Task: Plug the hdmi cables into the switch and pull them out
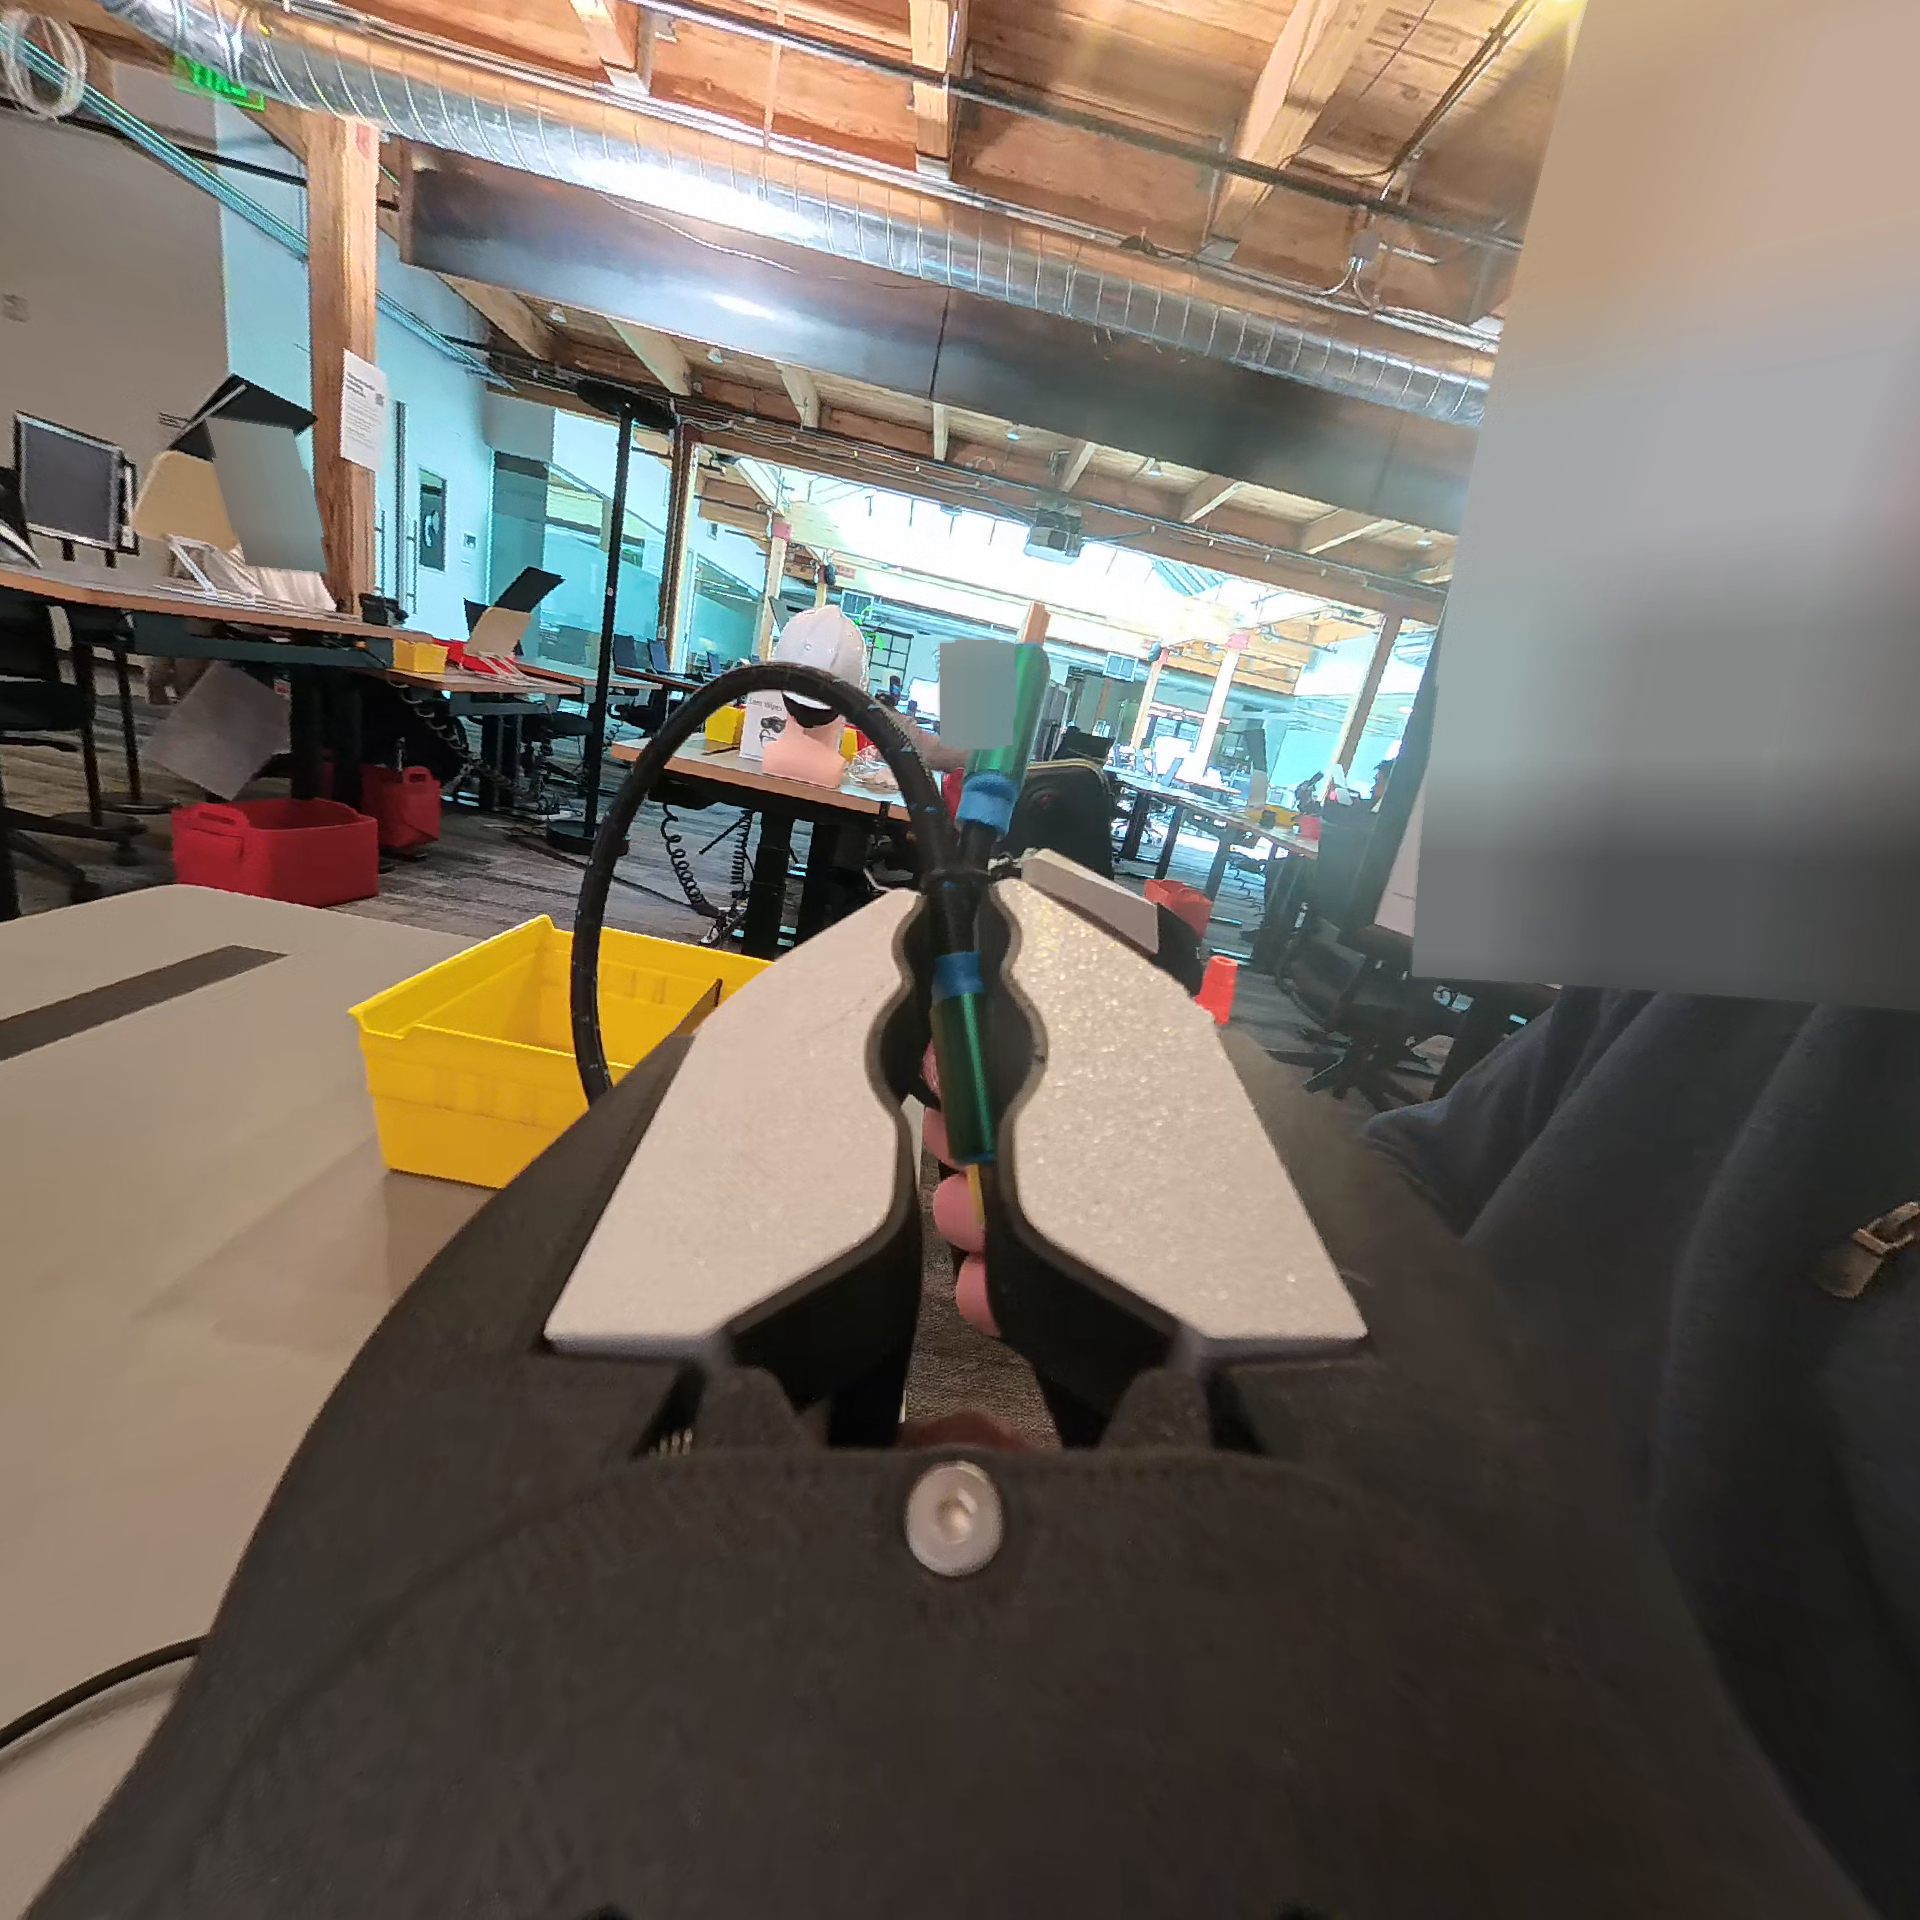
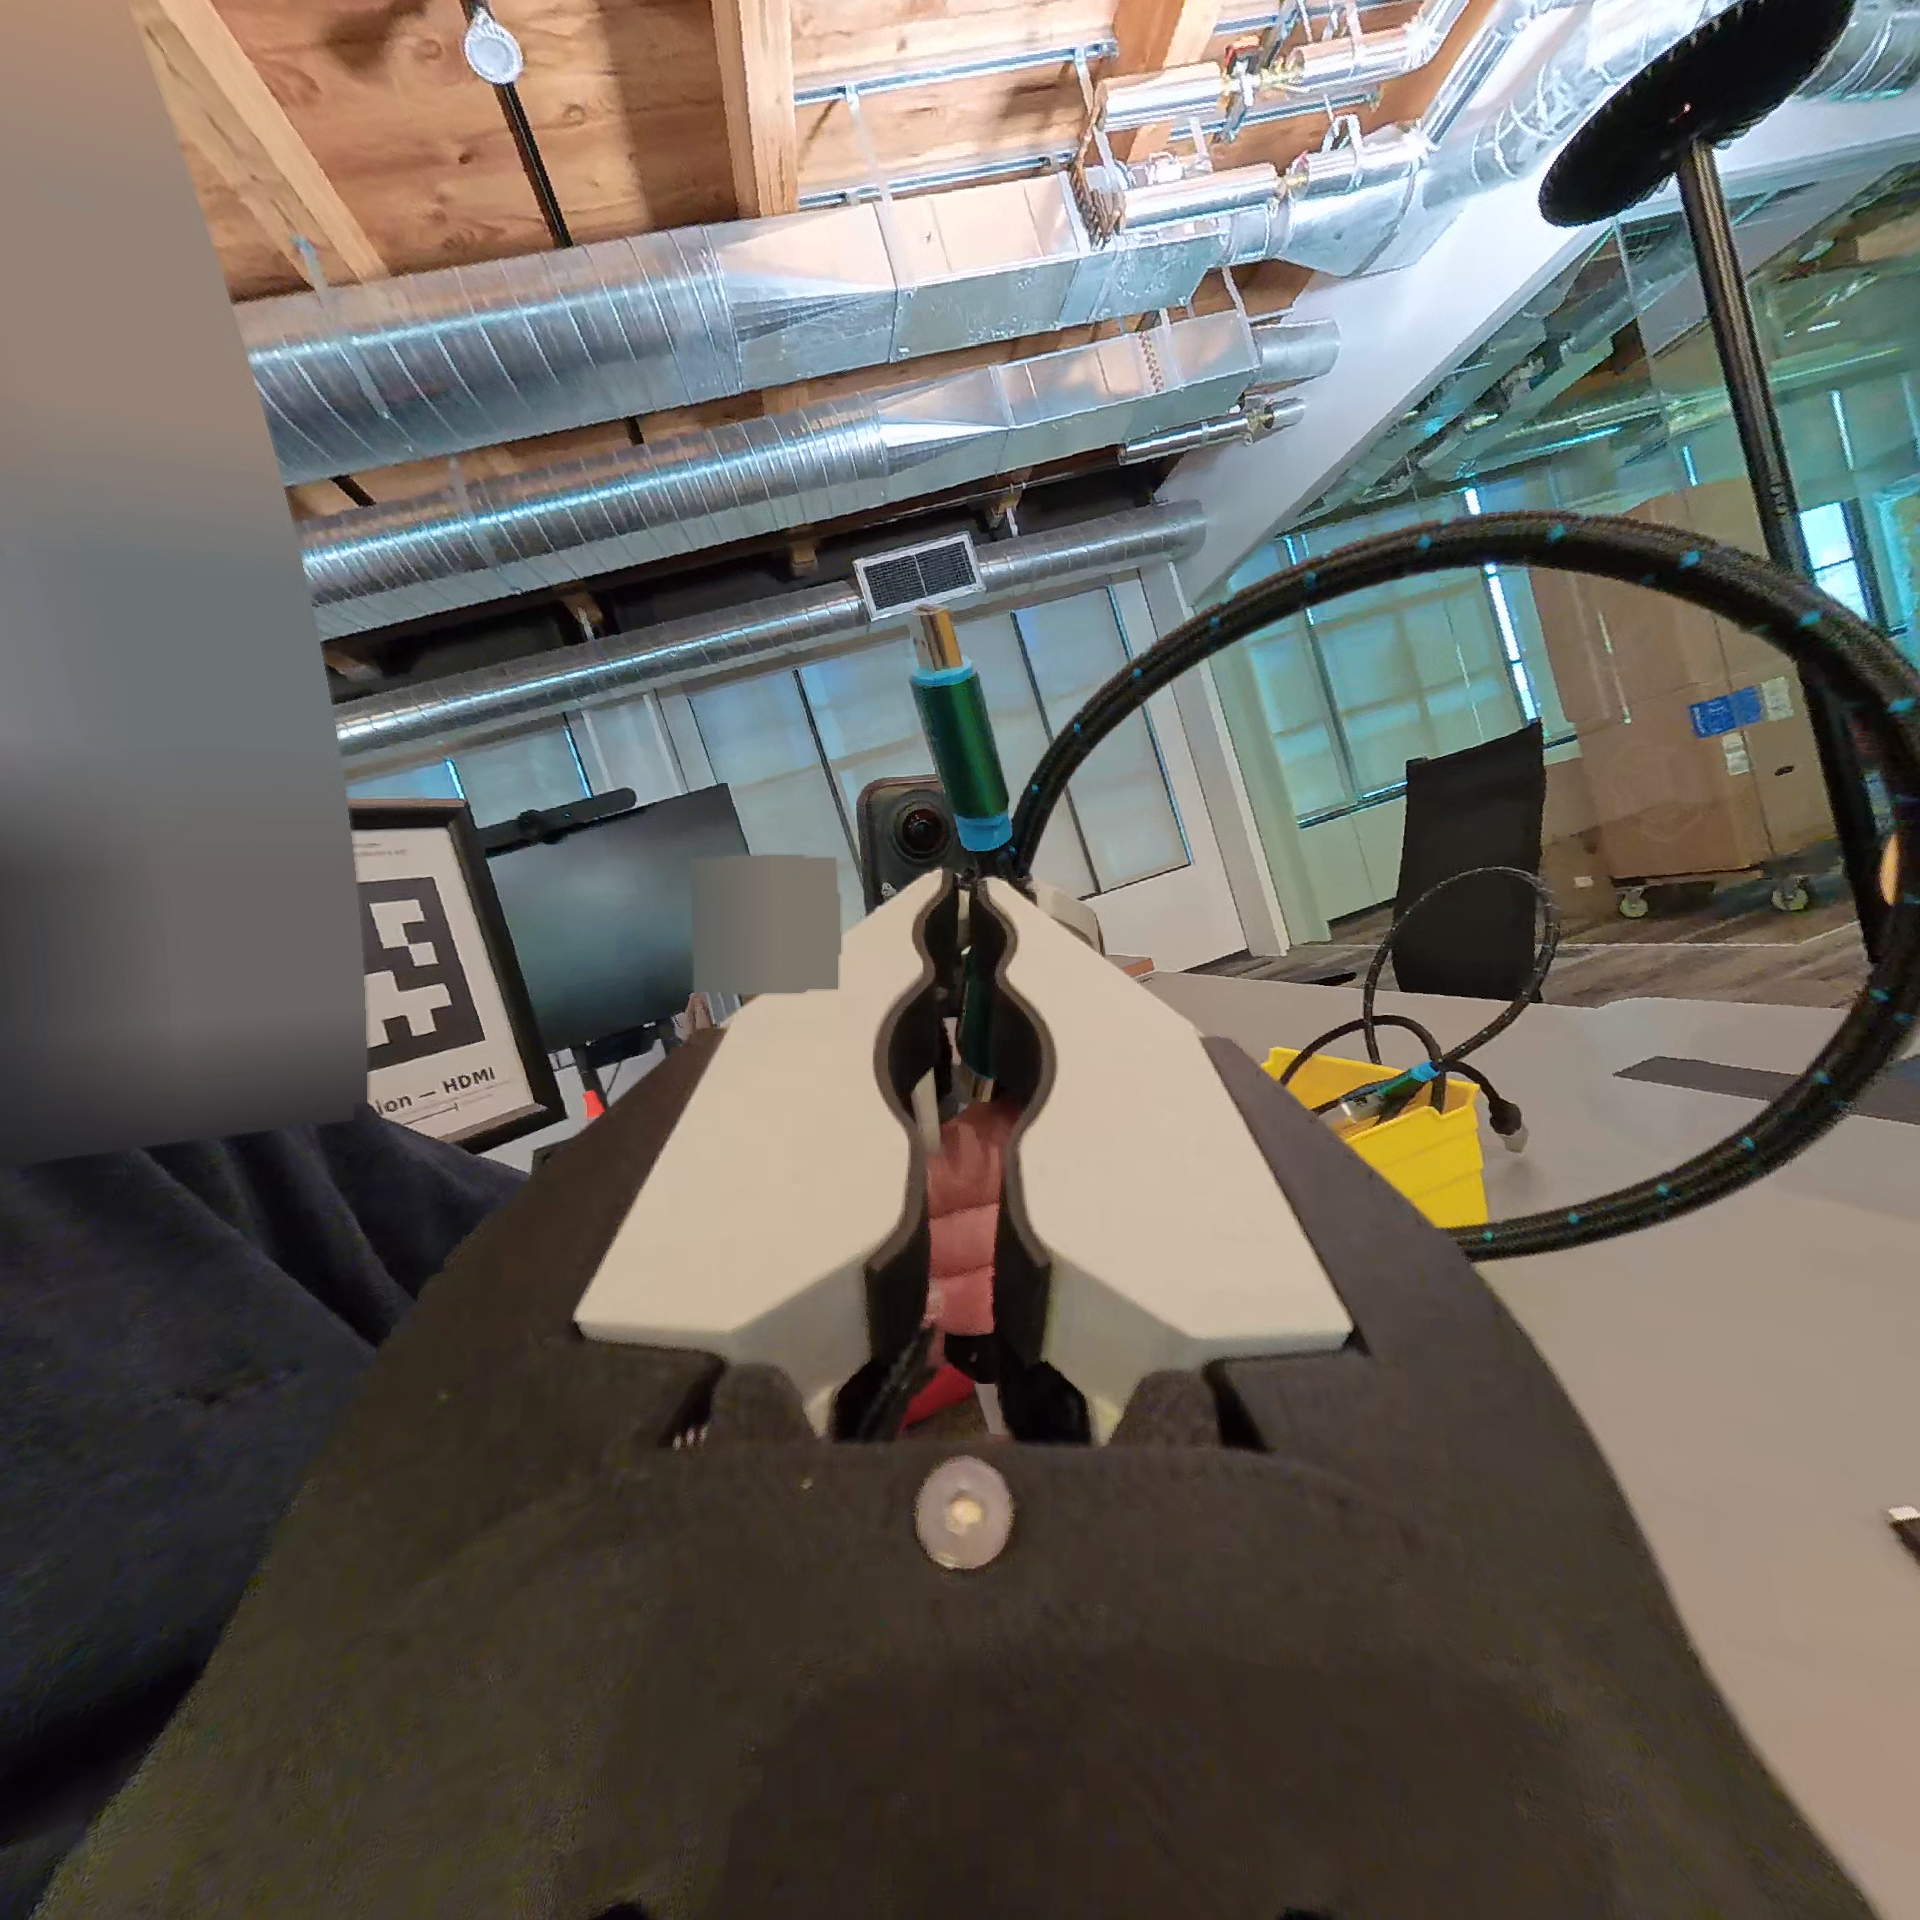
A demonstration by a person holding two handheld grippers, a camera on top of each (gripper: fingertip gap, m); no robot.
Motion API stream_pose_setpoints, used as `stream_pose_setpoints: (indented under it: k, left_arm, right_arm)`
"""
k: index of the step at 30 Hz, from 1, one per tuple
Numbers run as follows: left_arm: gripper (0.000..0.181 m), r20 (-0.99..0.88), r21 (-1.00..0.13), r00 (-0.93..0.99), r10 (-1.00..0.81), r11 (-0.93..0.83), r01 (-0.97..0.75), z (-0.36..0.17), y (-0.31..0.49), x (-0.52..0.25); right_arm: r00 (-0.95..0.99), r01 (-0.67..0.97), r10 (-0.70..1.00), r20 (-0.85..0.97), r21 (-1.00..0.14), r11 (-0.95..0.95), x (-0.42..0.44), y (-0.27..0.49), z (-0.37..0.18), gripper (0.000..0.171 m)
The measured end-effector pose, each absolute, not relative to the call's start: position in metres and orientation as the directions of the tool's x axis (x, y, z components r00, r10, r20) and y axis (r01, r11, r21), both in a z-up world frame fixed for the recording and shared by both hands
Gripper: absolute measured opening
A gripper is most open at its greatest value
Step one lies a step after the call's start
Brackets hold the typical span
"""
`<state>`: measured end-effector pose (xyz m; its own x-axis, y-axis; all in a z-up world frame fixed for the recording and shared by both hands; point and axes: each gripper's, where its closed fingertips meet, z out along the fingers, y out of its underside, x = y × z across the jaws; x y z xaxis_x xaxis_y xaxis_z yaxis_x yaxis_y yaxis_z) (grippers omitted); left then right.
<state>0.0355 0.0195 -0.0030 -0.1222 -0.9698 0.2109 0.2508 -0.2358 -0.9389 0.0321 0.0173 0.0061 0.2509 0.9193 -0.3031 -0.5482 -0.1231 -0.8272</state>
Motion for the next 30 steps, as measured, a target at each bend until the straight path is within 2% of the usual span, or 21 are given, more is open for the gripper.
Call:
stream_pose_setpoints:
  k: [5, 10, 19, 27, 30]
  left_arm:
    - [0.007, 0.194, -0.945, -0.111, -0.975, -0.216, 0.245, -0.003, 0.019, 0.036]
    - [0.007, 0.188, -0.949, -0.107, -0.976, -0.208, 0.235, -0.002, 0.019, 0.036]
    - [0.007, 0.216, -0.949, -0.105, -0.971, -0.234, 0.212, -0.005, 0.020, 0.037]
    - [0.007, 0.261, -0.939, -0.127, -0.957, -0.282, 0.196, -0.007, 0.020, 0.039]
    - [0.007, 0.285, -0.935, -0.135, -0.949, -0.306, 0.181, -0.010, 0.021, 0.041]
  right_arm:
    - [0.205, -0.558, 0.922, -0.329, -0.813, -0.166, 0.032, 0.016, 0.005, 0.000]
    - [0.242, -0.513, 0.919, -0.311, -0.845, -0.151, 0.034, 0.017, 0.003, 0.000]
    - [0.416, -0.360, 0.888, -0.198, -0.932, -0.039, 0.038, 0.025, -0.005, 0.000]
    - [0.610, -0.047, 0.784, 0.113, -0.983, 0.178, 0.042, 0.030, -0.011, 0.000]
    - [0.678, 0.194, 0.650, 0.343, -0.936, 0.293, 0.049, 0.036, -0.017, 0.000]
